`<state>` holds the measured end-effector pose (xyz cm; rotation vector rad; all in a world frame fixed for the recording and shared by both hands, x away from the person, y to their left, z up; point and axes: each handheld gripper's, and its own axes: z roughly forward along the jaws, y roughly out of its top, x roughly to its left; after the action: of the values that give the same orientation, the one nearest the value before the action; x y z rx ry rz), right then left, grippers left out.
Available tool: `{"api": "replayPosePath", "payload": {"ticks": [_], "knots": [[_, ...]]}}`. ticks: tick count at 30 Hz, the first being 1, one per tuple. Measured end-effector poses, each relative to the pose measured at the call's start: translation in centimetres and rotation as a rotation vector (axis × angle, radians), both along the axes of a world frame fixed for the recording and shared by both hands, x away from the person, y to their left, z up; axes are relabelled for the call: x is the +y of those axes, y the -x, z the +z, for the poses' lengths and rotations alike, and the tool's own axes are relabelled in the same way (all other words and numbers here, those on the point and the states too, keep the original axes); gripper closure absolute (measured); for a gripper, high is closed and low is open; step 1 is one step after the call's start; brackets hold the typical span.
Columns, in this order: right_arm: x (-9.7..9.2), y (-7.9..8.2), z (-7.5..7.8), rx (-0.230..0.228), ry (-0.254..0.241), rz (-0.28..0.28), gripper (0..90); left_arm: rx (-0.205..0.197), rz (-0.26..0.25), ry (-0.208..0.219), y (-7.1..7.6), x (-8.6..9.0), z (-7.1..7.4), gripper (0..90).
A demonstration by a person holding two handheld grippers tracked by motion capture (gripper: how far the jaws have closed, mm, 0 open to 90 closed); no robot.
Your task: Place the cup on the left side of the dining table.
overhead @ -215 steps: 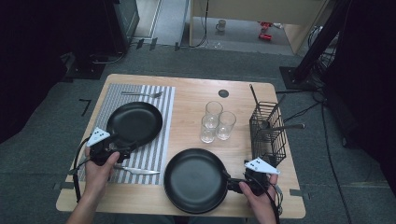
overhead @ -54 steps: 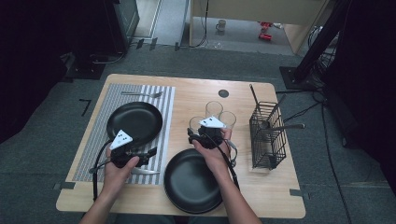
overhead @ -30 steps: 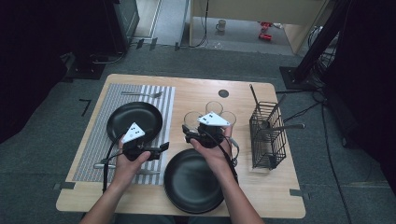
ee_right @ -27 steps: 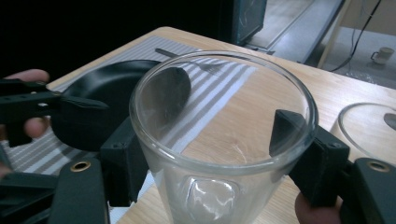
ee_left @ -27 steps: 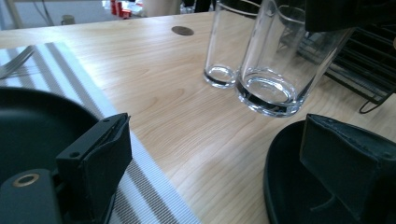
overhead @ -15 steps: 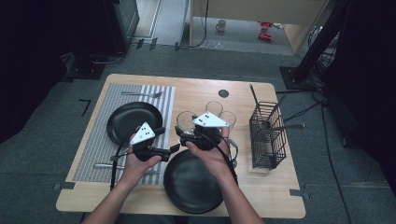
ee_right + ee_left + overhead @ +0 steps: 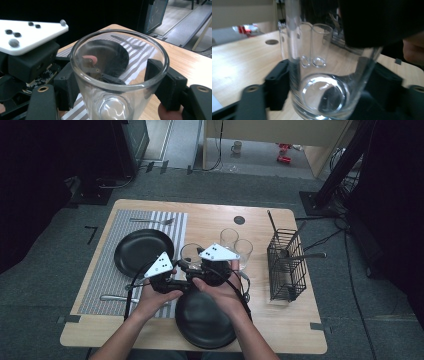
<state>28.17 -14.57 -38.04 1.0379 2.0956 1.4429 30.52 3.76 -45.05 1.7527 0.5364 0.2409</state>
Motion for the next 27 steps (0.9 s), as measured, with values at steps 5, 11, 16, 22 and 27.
{"api": "replayPosePath", "payload": {"ticks": [5, 11, 16, 22, 27], "knots": [[-0.1, 0.1, -0.2, -0.010, -0.008, 0.017, 29.4, -0.017, -0.029, -0.009, 0.1, 0.1, -0.1, 32.6], [-0.3, 0.0, -0.3, -0.005, -0.025, 0.034, 28.2, -0.041, -0.046, -0.060, 0.5, 0.1, -0.6, 32.8], [0.2, 0.6, -0.6, -0.039, 0.015, 0.042, 28.7, -0.026, -0.051, -0.024, 0.6, 0.1, -0.6, 31.3], [0.3, 0.7, -1.1, -0.009, -0.012, 0.074, 28.7, -0.039, -0.089, -0.005, 0.5, 0.1, 0.4, 28.8], [0.2, 0.8, -1.2, -0.005, -0.027, 0.096, 28.6, -0.053, -0.104, 0.010, 0.6, 0.3, 0.5, 30.5]]}}
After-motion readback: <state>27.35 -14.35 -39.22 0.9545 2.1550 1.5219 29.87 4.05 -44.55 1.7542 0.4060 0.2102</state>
